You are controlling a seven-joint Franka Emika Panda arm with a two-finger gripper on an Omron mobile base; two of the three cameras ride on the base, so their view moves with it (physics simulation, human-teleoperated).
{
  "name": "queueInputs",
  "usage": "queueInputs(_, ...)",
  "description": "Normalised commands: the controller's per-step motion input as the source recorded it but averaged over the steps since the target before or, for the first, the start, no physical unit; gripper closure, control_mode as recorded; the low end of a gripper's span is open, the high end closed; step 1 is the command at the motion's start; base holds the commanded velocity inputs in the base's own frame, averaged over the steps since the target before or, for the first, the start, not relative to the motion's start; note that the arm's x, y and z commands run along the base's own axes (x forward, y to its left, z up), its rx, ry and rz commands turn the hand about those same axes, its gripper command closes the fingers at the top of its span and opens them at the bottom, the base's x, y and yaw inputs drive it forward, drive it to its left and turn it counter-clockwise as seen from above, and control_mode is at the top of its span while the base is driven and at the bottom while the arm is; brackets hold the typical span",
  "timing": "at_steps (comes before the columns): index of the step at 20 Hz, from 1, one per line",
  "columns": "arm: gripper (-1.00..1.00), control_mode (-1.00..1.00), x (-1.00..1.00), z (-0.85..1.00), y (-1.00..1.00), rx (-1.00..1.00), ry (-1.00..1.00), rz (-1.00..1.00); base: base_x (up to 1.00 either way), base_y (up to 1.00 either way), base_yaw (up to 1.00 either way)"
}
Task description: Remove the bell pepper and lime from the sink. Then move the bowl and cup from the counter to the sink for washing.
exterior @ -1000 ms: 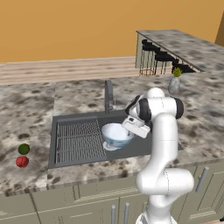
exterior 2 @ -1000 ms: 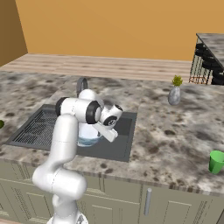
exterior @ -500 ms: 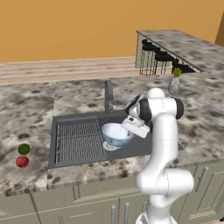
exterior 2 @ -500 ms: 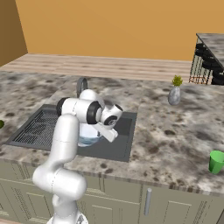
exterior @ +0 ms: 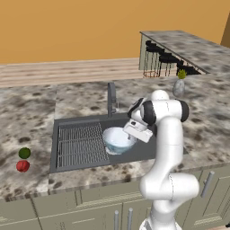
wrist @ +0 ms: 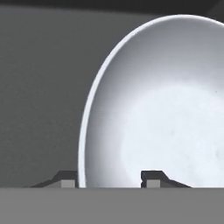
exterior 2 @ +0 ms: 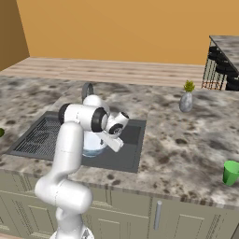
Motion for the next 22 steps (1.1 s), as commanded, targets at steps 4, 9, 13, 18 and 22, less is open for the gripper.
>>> queueInputs(4,-1.0,-1.0,-0.01,0.2,0.05,0.0,0.0,0.0,0.0,0.0,0.0)
queueInputs(9,-1.0,-1.0,-0.01,0.3,0.0,0.0,0.0,0.0,0.0,0.0,0.0)
queueInputs(13,-1.0,-1.0,-0.02,0.39,-0.05,0.0,0.0,0.0,0.0,0.0,0.0)
queueInputs(18,-1.0,-1.0,-0.07,0.38,-0.16,0.0,0.0,0.0,0.0,0.0,0.0)
queueInputs(22,-1.0,-1.0,-0.13,0.39,-0.17,0.0,0.0,-0.01,0.0,0.0,0.0)
